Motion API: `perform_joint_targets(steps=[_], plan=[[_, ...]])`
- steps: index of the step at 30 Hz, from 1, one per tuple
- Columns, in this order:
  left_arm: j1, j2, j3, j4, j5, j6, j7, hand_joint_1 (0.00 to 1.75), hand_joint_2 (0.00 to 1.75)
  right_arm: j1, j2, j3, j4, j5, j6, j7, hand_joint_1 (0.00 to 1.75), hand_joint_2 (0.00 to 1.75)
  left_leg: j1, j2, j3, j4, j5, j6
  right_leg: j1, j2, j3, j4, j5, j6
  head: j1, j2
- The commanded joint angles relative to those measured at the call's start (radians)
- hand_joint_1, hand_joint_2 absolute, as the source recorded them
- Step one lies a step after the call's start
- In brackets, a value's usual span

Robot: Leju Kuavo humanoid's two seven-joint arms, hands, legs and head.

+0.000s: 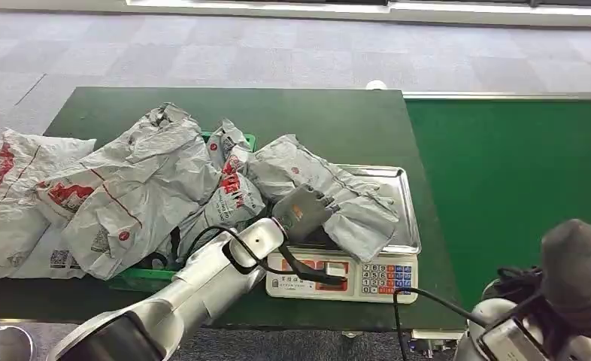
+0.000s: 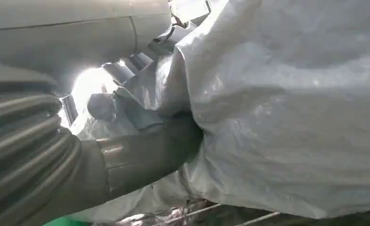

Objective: Moved the parcel from conveyor to table for the left to box.

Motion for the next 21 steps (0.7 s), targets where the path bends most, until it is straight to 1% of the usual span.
perform_joint_targets(steps=[1, 2, 3, 4, 5, 7, 8, 9, 10, 12, 13, 15, 16, 18, 19, 20, 21], plan=[[-0.064, 0.083, 0.004, -0.069, -0.065, 0.299, 0.229, 1.75, 1.75, -0.002, 0.082, -0.081, 0.002, -0.002, 0.0, 0.0, 0.0, 1.75, 0.0, 0.001, -0.001, -0.001, 0.001, 0.0, 0.0, 0.001, -0.002, 0.0, 0.001, -0.001, 0.0, 0.0], [-0.084, 0.12, 0.007, -0.144, -0.069, 0.328, 0.286, 1.75, 1.75, 0.004, 0.082, -0.084, -0.006, -0.004, 0.0, 0.0, 0.0, 1.75, 0.0, 0.001, -0.001, -0.001, 0.001, 0.0, 0.0, 0.001, -0.002, 0.0, 0.001, -0.002, 0.0, 0.0], [-0.088, 0.178, -0.024, -0.259, -0.069, 0.328, 0.357, 1.75, 1.75, 0.009, 0.082, -0.087, -0.012, -0.006, 0.0, 0.0, 0.0, 1.75, 0.001, 0.001, -0.002, 0.001, 0.0, 0.0, 0.001, 0.001, -0.003, 0.001, 0.001, -0.001, 0.0, 0.0], [-0.094, 0.224, -0.028, -0.351, -0.069, 0.328, 0.398, 1.75, 1.75, 0.013, 0.082, -0.09, -0.018, -0.008, 0.0, 0.0, 0.0, 1.75, 0.0, 0.001, -0.003, 0.0, 0.001, 0.0, 0.001, 0.001, -0.004, 0.001, 0.001, -0.002, 0.0, 0.0], [-0.097, 0.246, -0.029, -0.392, -0.069, 0.328, 0.413, 1.75, 1.75, 0.013, 0.082, -0.091, -0.019, -0.009, 0.0, 0.0, 0.0, 1.75, 0.001, 0.002, -0.003, 0.001, 0.001, -0.001, 0.001, 0.002, -0.004, 0.002, 0.001, -0.002, 0.0, 0.0], [-0.113, 0.323, -0.034, -0.531, -0.069, 0.328, 0.479, 1.75, 1.75, 0.012, 0.082, -0.101, -0.022, -0.015, 0.0, 0.0, 0.0, 1.75, 0.001, 0.002, -0.003, 0.001, 0.001, -0.001, 0.001, 0.003, -0.005, 0.002, 0.001, -0.002, 0.0, 0.0], [-0.109, 0.343, -0.041, -0.562, -0.069, 0.328, 0.499, 1.75, 1.75, 0.011, 0.082, -0.106, -0.021, -0.018, 0.0, 0.0, 0.0, 1.75, 0.001, 0.003, -0.002, 0.001, 0.001, -0.001, 0.002, 0.003, -0.004, 0.002, 0.001, -0.002, 0.0, 0.0], [-0.116, 0.381, -0.063, -0.613, -0.069, 0.328, 0.551, 1.75, 1.75, 0.011, 0.082, -0.118, -0.022, -0.022, 0.0, 0.0, 0.0, 1.75, 0.001, 0.002, -0.003, 0.001, 0.002, -0.002, 0.002, 0.002, -0.005, 0.003, 0.002, -0.003, 0.0, 0.0], [-0.11, 0.408, -0.075, -0.661, -0.069, 0.328, 0.591, 1.75, 1.75, 0.014, 0.082, -0.127, -0.025, -0.025, 0.0, 0.0, 0.0, 1.75, 0.0, 0.003, -0.002, -0.001, 0.002, -0.002, 0.001, 0.004, -0.005, 0.003, 0.002, -0.003, 0.0, 0.0], [-0.105, 0.458, -0.095, -0.756, -0.069, 0.328, 0.653, 1.75, 1.75, 0.019, 0.082, -0.134, -0.032, -0.026, 0.0, 0.0, 0.0, 1.75, 0.001, 0.002, -0.001, 0.0, 0.002, -0.003, 0.002, 0.003, -0.004, 0.003, 0.001, -0.002, 0.0, 0.0], [-0.114, 0.498, -0.118, -0.815, -0.069, 0.328, 0.709, 1.75, 1.75, 0.021, 0.082, -0.138, -0.032, -0.026, 0.0, 0.0, 0.0, 1.75, 0.001, 0.002, -0.002, 0.0, 0.002, -0.003, 0.002, 0.003, -0.004, 0.003, 0.001, -0.003, 0.0, 0.0], [-0.123, 0.541, -0.134, -0.888, -0.069, 0.328, 0.768, 1.75, 1.75, 0.02, 0.082, -0.141, -0.034, -0.02, 0.0, 0.0, 0.0, 1.75, 0.001, 0.002, -0.001, 0.0, 0.002, -0.003, 0.002, 0.004, -0.005, 0.004, 0.001, -0.003, 0.0, 0.0], [-0.142, 0.581, -0.145, -0.945, -0.069, 0.328, 0.808, 1.75, 1.75, 0.02, 0.082, -0.141, -0.033, -0.019, 0.0, 0.0, 0.0, 1.75, 0.001, 0.003, -0.002, -0.001, 0.002, -0.003, 0.002, 0.004, -0.005, 0.003, 0.001, -0.003, 0.0, 0.0], [-0.129, 0.615, -0.119, -1.016, -0.069, 0.328, 0.842, 1.75, 1.75, 0.019, 0.082, -0.148, -0.034, -0.021, 0.0, 0.0, 0.0, 1.75, 0.001, 0.002, -0.003, 0.001, 0.002, -0.003, 0.002, 0.004, -0.006, 0.005, 0.001, -0.003, 0.0, 0.0], [-0.106, 0.612, -0.104, -1.012, -0.069, 0.328, 0.834, 1.75, 1.75, 0.02, 0.082, -0.158, -0.042, -0.019, 0.0, 0.0, 0.0, 1.75, 0.001, 0.002, -0.002, 0.0, 0.002, -0.003, 0.002, 0.003, -0.006, 0.004, 0.001, -0.003, 0.0, 0.0], [-0.083, 0.59, -0.099, -0.978, -0.069, 0.328, 0.826, 1.75, 1.75, 0.022, 0.082, -0.166, -0.048, -0.016, 0.0, 0.0, 0.0, 1.75, 0.001, 0.002, -0.002, -0.001, 0.002, -0.003, 0.003, 0.003, -0.005, 0.003, 0.001, -0.003, 0.0, 0.0], [-0.063, 0.544, -0.114, -0.904, -0.069, 0.269, 0.81, 1.75, 1.75, 0.029, 0.082, -0.187, -0.065, -0.013, 0.0, 0.0, 0.0, 1.75, 0.0, 0.002, 0.0, -0.001, 0.002, -0.002, 0.001, 0.003, -0.003, 0.002, 0.001, -0.002, 0.0, 0.0]])
